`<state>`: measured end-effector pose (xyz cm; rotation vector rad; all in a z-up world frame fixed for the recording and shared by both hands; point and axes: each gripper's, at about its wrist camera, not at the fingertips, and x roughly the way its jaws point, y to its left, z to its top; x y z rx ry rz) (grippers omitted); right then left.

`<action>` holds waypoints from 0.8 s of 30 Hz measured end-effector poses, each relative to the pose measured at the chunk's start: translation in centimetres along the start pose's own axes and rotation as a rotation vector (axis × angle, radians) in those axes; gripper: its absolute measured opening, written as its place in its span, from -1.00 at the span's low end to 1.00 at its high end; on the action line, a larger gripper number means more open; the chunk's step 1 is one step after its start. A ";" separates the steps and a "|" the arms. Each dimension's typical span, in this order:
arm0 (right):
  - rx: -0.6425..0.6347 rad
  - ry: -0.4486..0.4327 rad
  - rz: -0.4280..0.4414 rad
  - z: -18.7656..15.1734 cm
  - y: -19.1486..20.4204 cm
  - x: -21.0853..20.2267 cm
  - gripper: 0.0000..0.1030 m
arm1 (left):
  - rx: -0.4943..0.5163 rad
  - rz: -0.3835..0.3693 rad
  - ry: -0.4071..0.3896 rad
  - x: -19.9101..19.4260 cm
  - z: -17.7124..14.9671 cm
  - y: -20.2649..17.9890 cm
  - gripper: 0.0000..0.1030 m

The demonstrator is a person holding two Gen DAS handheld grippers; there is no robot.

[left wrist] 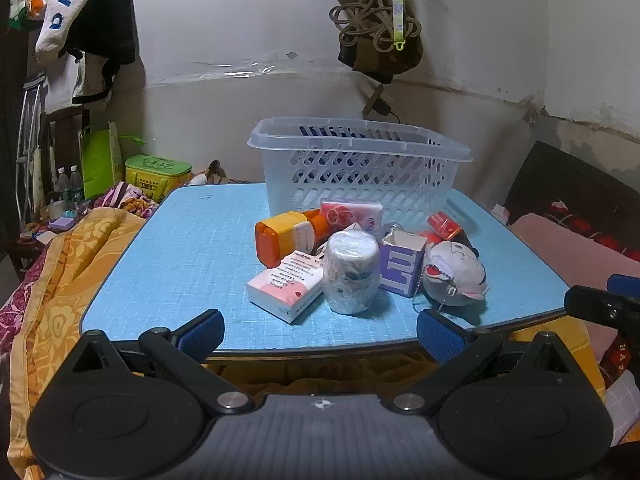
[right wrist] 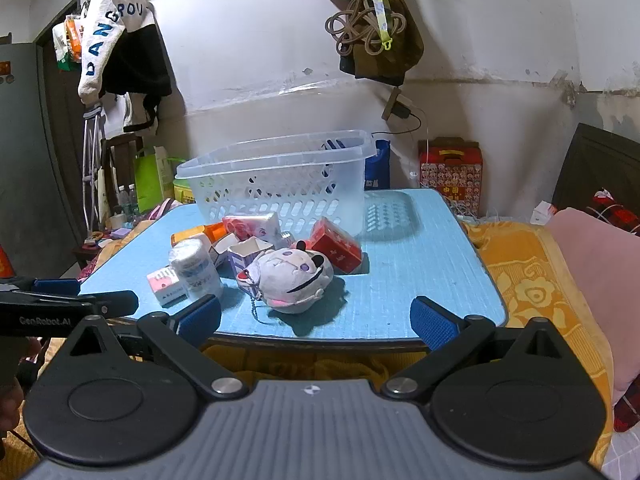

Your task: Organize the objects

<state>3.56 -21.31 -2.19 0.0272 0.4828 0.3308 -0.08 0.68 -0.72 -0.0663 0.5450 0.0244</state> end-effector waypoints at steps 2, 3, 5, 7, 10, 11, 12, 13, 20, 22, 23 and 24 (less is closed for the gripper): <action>-0.001 0.000 -0.001 0.0 0.0 0.0 1.00 | -0.003 0.000 -0.001 0.0 0.0 0.0 1.00; -0.002 0.000 -0.002 0.0 0.1 0.0 1.00 | -0.003 0.000 0.000 0.0 0.0 0.1 1.00; -0.002 0.000 -0.002 0.0 0.0 0.0 1.00 | -0.002 0.000 0.000 0.0 0.0 0.1 1.00; -0.001 0.002 -0.003 0.0 0.0 0.0 1.00 | 0.000 0.002 0.000 0.0 -0.1 0.1 1.00; -0.001 0.004 -0.006 0.0 0.0 0.0 1.00 | 0.000 0.005 -0.001 -0.1 -0.2 0.1 1.00; -0.001 0.005 -0.006 0.0 0.0 0.0 1.00 | 0.001 0.004 -0.001 -0.1 -0.2 0.1 1.00; -0.001 0.006 -0.007 0.1 0.0 0.1 1.00 | 0.002 0.006 -0.002 -0.1 -0.2 0.1 1.00; -0.002 0.006 -0.008 0.0 0.0 0.0 1.00 | 0.002 0.009 -0.003 -0.1 -0.2 0.1 1.00; -0.001 0.012 -0.008 0.0 0.0 0.1 1.00 | 0.013 0.016 -0.014 -0.2 -0.2 -0.2 1.00; -0.006 0.012 -0.009 0.0 0.0 0.1 1.00 | 0.027 0.020 -0.015 -0.2 -0.2 -0.4 1.00; -0.007 0.012 -0.010 0.0 0.0 0.1 1.00 | 0.031 0.023 -0.014 -0.1 -0.2 -0.5 1.00; -0.007 0.013 -0.011 0.0 0.0 0.1 1.00 | 0.033 0.025 -0.013 -0.1 -0.2 -0.5 1.00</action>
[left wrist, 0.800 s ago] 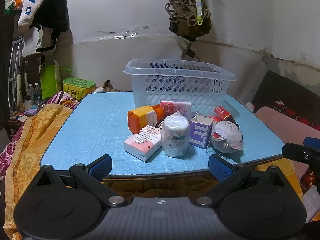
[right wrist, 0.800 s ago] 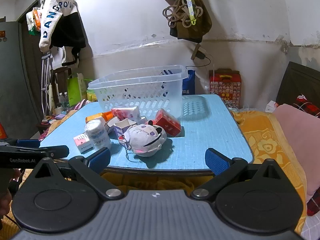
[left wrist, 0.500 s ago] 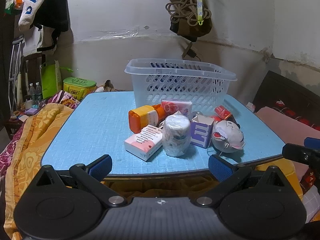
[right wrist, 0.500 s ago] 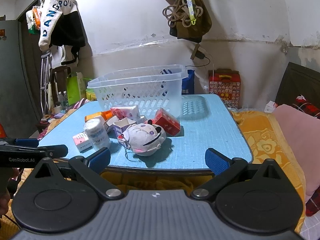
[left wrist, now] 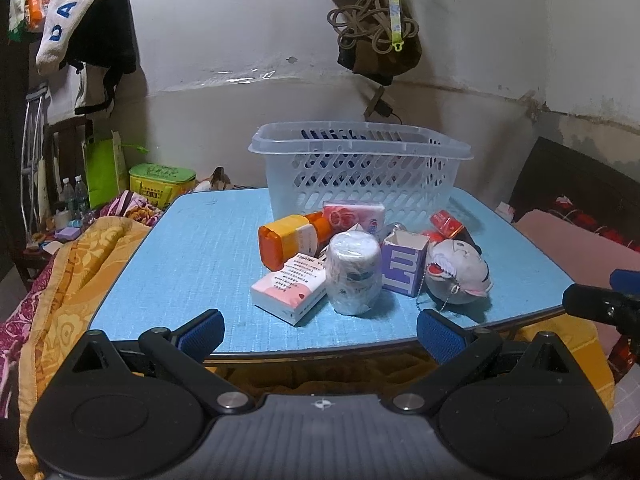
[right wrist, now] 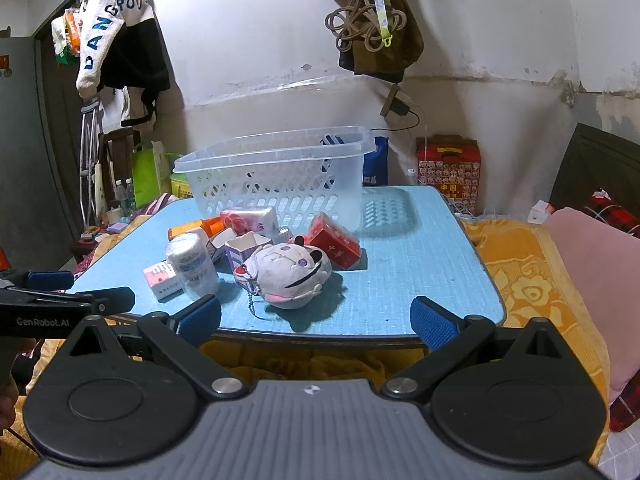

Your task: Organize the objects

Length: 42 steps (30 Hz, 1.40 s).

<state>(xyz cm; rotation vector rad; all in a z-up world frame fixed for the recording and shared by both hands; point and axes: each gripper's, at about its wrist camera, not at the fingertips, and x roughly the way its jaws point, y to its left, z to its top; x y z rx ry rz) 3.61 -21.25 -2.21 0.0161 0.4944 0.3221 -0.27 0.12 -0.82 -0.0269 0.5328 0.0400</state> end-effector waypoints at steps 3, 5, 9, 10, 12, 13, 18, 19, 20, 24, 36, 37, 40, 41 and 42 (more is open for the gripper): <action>0.004 0.000 0.000 0.0 0.0 0.0 1.00 | -0.008 -0.001 -0.003 -0.1 0.0 0.1 1.00; 0.005 0.002 -0.001 0.0 0.0 0.0 1.00 | -0.012 -0.001 -0.002 -0.1 0.0 0.2 1.00; 0.005 0.001 -0.002 0.0 0.0 -0.1 1.00 | -0.008 0.003 -0.001 -0.1 -0.1 0.2 1.00; 0.004 0.001 -0.004 0.0 0.0 -0.1 1.00 | -0.007 0.003 -0.001 -0.1 -0.1 0.2 1.00; 0.002 0.004 -0.009 0.0 0.1 0.0 1.00 | -0.003 0.004 -0.001 -0.1 -0.2 0.1 1.00; 0.001 0.005 -0.010 0.0 0.1 0.0 1.00 | -0.002 0.006 -0.001 -0.1 -0.2 0.1 1.00; 0.002 0.004 -0.011 0.0 0.1 0.0 1.00 | -0.002 0.007 0.000 -0.2 -0.1 0.2 1.00; 0.002 0.004 -0.011 0.0 0.1 0.0 1.00 | -0.001 0.008 0.000 -0.2 -0.2 0.2 1.00; 0.003 0.003 -0.012 0.0 0.0 0.1 1.00 | 0.000 0.008 0.001 -0.2 -0.2 0.2 1.00; 0.007 -0.001 -0.013 0.0 0.0 0.0 1.00 | 0.002 0.008 0.000 -0.2 -0.2 0.1 1.00; 0.010 -0.037 -0.017 -0.2 0.1 -0.3 1.00 | 0.002 0.009 0.000 -0.2 -0.2 0.1 1.00; 0.011 -0.041 -0.016 -0.2 0.1 -0.3 1.00 | 0.002 0.009 0.000 -0.2 -0.2 0.1 1.00; 0.015 -0.049 -0.014 -0.3 0.0 -0.4 1.00 | 0.003 0.009 0.000 -0.3 -0.3 0.0 1.00; 0.016 -0.050 -0.011 -0.3 0.0 -0.4 1.00 | 0.003 0.009 0.000 -0.3 -0.3 0.0 1.00; 0.017 -0.058 -0.009 -0.3 0.1 -0.5 1.00 | 0.002 0.008 0.001 -0.2 -0.3 0.0 1.00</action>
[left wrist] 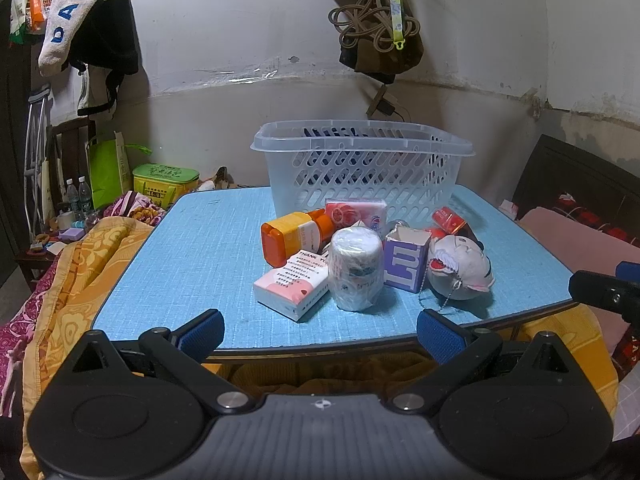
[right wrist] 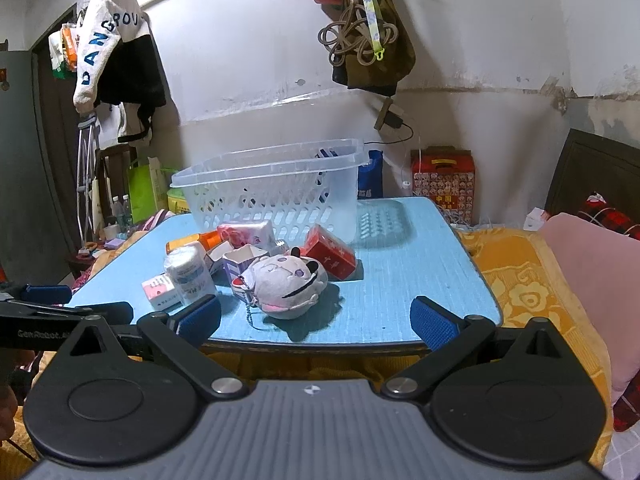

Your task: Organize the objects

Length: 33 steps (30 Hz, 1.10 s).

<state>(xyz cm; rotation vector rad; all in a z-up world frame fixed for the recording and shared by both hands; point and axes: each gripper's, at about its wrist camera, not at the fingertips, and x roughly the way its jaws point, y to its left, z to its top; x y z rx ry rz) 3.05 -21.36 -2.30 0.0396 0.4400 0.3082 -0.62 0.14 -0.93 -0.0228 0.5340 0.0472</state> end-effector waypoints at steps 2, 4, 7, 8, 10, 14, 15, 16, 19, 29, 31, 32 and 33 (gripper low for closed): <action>0.001 -0.022 0.007 -0.2 0.0 -0.2 1.00 | -0.006 -0.006 0.003 0.0 -0.1 0.0 1.00; 0.005 -0.045 0.019 -0.3 0.0 -0.5 1.00 | -0.007 -0.005 0.003 -0.1 -0.2 0.1 1.00; 0.020 -0.063 0.047 -0.5 -0.3 -0.4 1.00 | 0.008 0.015 -0.002 -0.1 -0.4 0.3 1.00; 0.026 -0.064 0.056 -0.6 -0.4 -0.3 1.00 | 0.013 0.017 -0.003 -0.1 -0.4 0.4 1.00; 0.042 -0.058 0.077 -0.7 -0.5 0.2 1.00 | 0.018 0.012 0.001 0.2 -0.5 0.8 1.00; 0.011 -0.047 0.105 -0.5 0.2 2.4 1.00 | 0.048 -0.009 0.045 1.7 -0.1 0.7 1.00; -0.049 -0.030 0.100 -0.4 0.8 3.2 1.00 | 0.067 -0.016 0.052 2.1 0.2 0.2 1.00; -0.118 -0.009 0.082 -0.2 1.5 4.2 1.00 | 0.082 -0.023 0.056 2.5 0.6 -0.2 1.00; -0.309 0.080 0.053 -0.2 3.0 7.1 1.00 | 0.106 -0.054 0.076 3.9 1.9 -1.1 1.00; -0.217 0.139 0.108 0.2 0.3 11.6 0.97 | 0.231 -0.055 0.141 8.8 3.4 -2.0 0.79; -0.201 0.135 0.135 0.0 -0.1 11.8 0.95 | 0.261 -0.051 0.136 9.4 3.3 -2.1 0.73; -0.198 0.131 0.140 -0.1 -0.1 11.9 0.95 | 0.271 -0.052 0.137 9.7 3.2 -2.1 0.71; -0.202 0.130 0.145 -0.1 0.0 12.0 0.93 | 0.271 -0.059 0.141 10.0 3.2 -2.0 0.70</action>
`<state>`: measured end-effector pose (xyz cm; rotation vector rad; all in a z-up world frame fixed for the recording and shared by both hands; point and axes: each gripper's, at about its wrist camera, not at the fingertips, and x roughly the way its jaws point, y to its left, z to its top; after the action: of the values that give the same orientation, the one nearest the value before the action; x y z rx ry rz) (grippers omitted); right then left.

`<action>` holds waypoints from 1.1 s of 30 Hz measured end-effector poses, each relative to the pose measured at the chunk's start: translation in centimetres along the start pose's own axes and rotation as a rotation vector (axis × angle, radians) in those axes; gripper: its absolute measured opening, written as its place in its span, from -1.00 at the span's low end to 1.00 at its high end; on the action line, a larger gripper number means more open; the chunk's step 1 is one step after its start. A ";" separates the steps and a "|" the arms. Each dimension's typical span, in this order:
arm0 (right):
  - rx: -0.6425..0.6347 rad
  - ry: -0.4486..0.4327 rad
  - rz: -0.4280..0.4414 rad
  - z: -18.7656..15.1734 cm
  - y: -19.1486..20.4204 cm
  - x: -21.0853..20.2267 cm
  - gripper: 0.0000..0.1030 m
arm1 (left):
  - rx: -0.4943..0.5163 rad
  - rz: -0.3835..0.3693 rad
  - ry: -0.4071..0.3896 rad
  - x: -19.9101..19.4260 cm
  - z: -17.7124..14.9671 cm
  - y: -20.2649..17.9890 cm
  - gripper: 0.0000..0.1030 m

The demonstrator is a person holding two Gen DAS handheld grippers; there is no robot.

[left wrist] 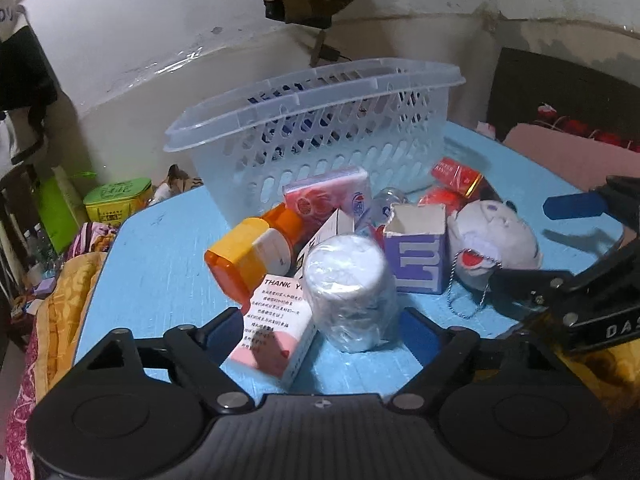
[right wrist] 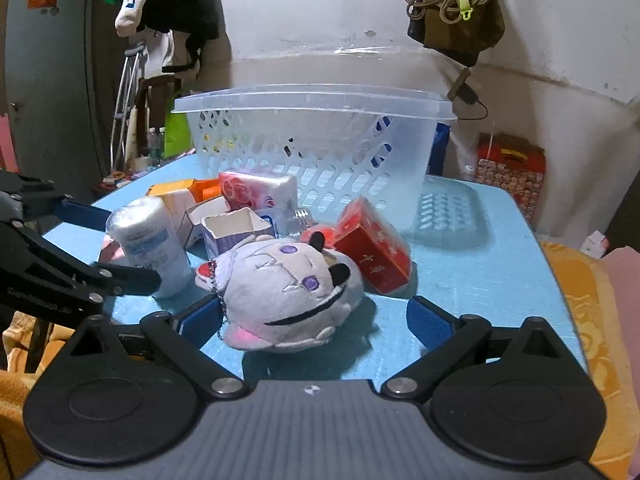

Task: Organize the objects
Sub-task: 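Grasp the white plush cat with the right tool while the left tool grasps the white roll, then carry the plush cat and white roll over the basket and open both tools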

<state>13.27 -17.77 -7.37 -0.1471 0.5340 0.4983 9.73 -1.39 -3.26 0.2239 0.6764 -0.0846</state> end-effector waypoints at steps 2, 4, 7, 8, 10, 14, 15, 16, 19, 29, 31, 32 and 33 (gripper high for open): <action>-0.003 -0.008 0.011 0.1 0.2 0.3 0.89 | -0.006 -0.019 0.000 0.4 0.1 0.2 0.68; -0.005 -0.018 0.012 0.4 0.3 0.5 0.89 | -0.003 -0.027 -0.015 0.7 0.3 0.2 0.67; 0.018 -0.013 0.050 0.7 -0.1 1.4 0.80 | 0.012 -0.024 -0.037 1.1 0.5 -0.2 0.58; 0.023 -0.004 0.056 0.7 -0.2 1.5 0.68 | 0.017 -0.028 -0.038 1.3 0.6 -0.3 0.58; 0.021 0.005 0.054 0.6 -0.2 1.6 0.56 | 0.027 -0.030 -0.031 1.6 0.6 -0.5 0.58; 0.032 -0.007 0.064 0.7 -0.5 1.0 0.48 | 0.028 -0.037 -0.041 2.0 0.7 -0.4 0.48; 0.035 -0.009 0.063 0.8 -0.6 0.8 0.47 | 0.019 -0.049 -0.043 2.0 0.8 -0.4 0.35; 0.039 -0.015 0.058 0.8 -0.8 0.5 0.47 | 0.010 -0.057 -0.053 1.9 0.8 -0.3 0.26; 0.058 -0.024 0.052 0.9 -1.4 -0.2 0.47 | -0.007 -0.056 -0.089 1.4 0.8 -0.1 0.04; 0.085 -0.101 0.056 1.8 -1.6 -2.8 0.45 | -0.055 -0.060 -0.196 -1.0 0.9 0.8 0.02; 0.091 -0.127 0.058 2.1 -1.5 -3.4 0.45 | -0.075 -0.059 -0.226 -1.5 1.1 1.2 0.02; 0.093 -0.137 0.057 2.3 -1.5 -3.6 0.45 | -0.089 -0.062 -0.236 -1.6 1.2 1.4 0.02; 0.094 -0.146 0.053 2.3 -1.5 -3.8 0.45 | -0.103 -0.067 -0.245 -1.8 1.3 1.7 0.02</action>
<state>12.21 -20.11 -3.38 -0.0063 0.4185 0.5298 9.42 -0.03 -0.87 0.0900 0.4425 -0.1384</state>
